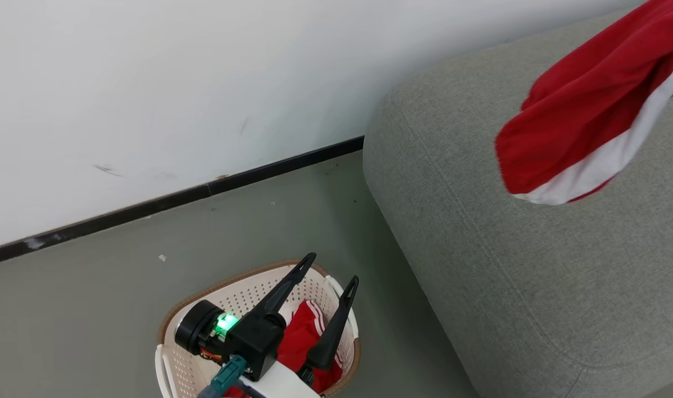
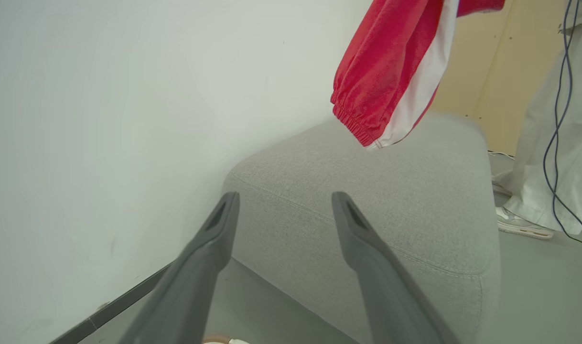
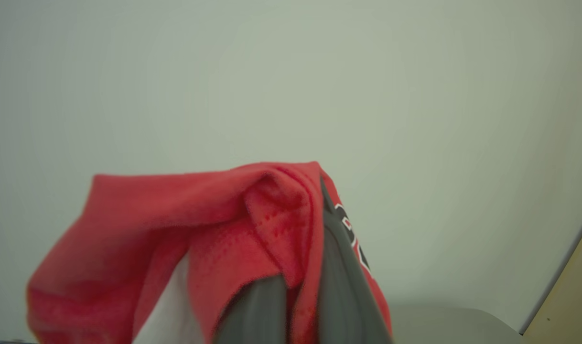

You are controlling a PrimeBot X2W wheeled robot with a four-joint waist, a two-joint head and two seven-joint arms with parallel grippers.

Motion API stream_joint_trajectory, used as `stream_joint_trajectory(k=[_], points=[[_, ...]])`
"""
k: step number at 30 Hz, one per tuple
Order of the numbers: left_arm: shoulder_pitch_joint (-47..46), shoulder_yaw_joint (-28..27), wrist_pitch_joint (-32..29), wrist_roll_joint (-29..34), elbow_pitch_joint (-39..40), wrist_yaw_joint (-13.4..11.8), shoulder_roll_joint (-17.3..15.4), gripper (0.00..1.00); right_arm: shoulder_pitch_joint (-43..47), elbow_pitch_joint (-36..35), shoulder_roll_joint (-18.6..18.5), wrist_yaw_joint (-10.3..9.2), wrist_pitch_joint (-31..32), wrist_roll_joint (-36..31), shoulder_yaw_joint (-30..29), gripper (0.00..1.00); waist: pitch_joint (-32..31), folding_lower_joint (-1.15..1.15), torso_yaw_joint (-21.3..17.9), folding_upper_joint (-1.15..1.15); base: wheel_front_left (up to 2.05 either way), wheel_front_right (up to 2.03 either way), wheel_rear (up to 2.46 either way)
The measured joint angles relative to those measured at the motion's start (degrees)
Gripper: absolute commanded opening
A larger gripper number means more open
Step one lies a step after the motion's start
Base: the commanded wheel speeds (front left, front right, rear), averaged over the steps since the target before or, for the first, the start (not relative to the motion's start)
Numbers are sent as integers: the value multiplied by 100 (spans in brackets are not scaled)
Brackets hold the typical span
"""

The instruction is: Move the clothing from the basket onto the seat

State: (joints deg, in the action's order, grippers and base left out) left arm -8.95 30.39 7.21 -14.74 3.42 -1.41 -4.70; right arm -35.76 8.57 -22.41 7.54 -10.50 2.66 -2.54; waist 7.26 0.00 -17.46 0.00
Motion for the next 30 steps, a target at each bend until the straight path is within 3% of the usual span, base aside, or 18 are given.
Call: stream_joint_trajectory(k=[7,16,20,25,30], points=[[-90,69,-171,149,199,-29,-132,100,-262,409,-432,-1,48,31,-772,0,313,0,168,0,0,0,0],[-394,257,-410,379,499,58,-252,100,-291,1128,-684,-1,33,-55,-1210,0,728,0,365,0,0,0,0],[-528,357,-488,428,581,112,-243,100,-229,1427,-547,0,-80,-118,-1462,0,908,0,442,0,0,0,0],[-672,420,-621,475,662,165,-261,100,-19,1866,93,0,-213,-122,-1717,0,1167,0,555,0,0,0,0],[-744,423,-666,478,703,211,-257,100,321,2209,255,-1,-270,-138,-2061,0,1357,0,641,0,0,0,0]])
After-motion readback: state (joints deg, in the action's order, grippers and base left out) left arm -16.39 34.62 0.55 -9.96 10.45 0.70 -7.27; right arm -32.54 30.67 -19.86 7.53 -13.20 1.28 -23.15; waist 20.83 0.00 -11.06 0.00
